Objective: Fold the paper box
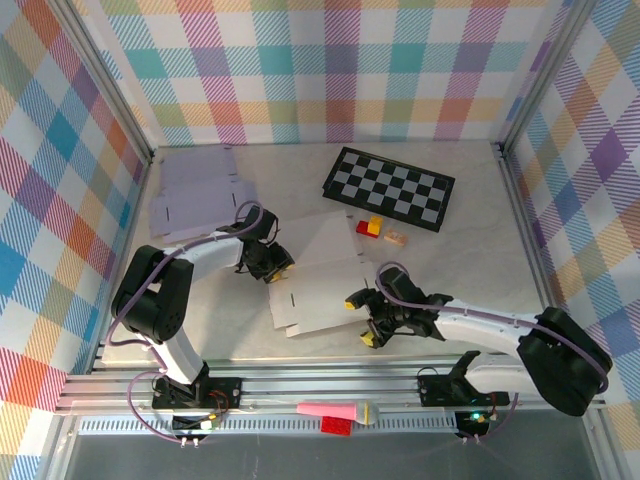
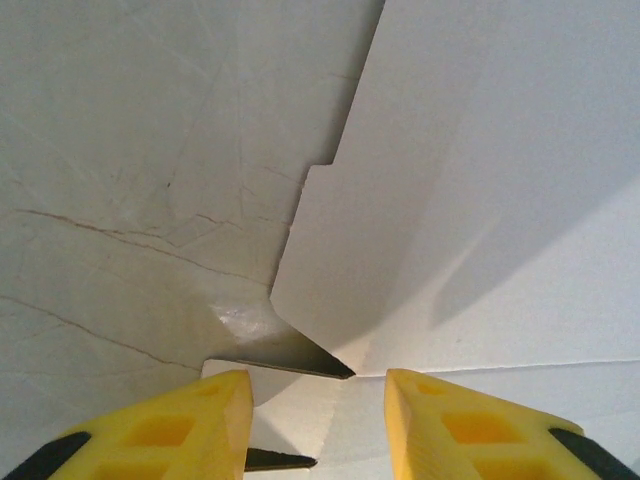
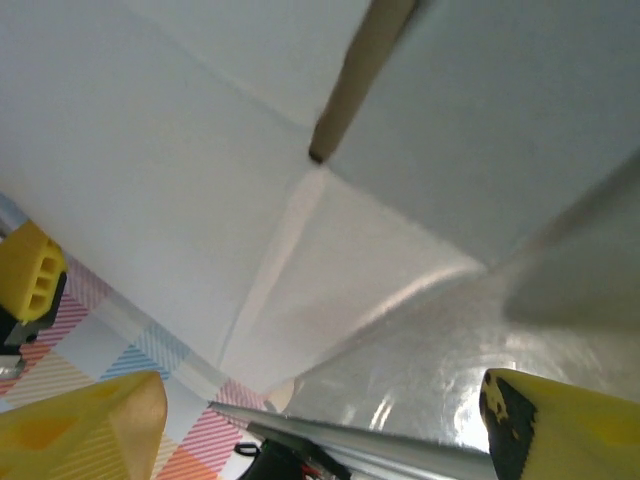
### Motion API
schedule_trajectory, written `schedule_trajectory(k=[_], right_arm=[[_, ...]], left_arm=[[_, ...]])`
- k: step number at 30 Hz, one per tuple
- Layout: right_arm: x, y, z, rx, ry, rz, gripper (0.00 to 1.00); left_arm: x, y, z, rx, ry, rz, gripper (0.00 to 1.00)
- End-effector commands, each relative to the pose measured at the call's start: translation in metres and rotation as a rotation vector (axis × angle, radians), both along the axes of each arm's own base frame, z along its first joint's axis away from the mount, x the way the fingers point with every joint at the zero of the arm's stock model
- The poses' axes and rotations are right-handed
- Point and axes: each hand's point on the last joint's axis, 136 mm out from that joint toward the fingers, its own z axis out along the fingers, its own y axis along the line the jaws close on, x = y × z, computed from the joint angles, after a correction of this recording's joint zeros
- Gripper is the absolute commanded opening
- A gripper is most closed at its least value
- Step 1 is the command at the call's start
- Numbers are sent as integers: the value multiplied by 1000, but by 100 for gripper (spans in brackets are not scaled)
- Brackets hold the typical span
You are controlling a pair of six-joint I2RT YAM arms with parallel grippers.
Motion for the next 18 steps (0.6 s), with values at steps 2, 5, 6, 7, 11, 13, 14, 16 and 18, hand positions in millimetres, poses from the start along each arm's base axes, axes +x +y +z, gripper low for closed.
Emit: schedule_trajectory(k=[2,5,6,7,11,13,14,16,18], right_arm=[[23,11,4,44,-100,-57,79],[31,15,1,50,-138,-66,76],[35,17,1,58,-160,-73,74],[37,17,0,60,-177,-78,73],[50,14,7,74,-263,-125,69],[55,13,14,81,-298,-140,67],[59,14,18,88,-321,-148,66],[63,15,26,100,-346,-158,64],[66,18,34,112,-363,-158,63]], left_arm=[[-12,-1,2,-12,32,2,39],[-15,0,1,-5,40,-5,39],[-15,-1,1,-6,41,-9,39],[-16,0,1,-6,44,-12,39],[-17,0,0,0,52,-23,39],[-18,0,0,2,56,-28,39],[-18,0,-1,5,59,-29,38],[-18,0,-1,7,61,-32,38],[-19,1,-1,9,63,-34,38]])
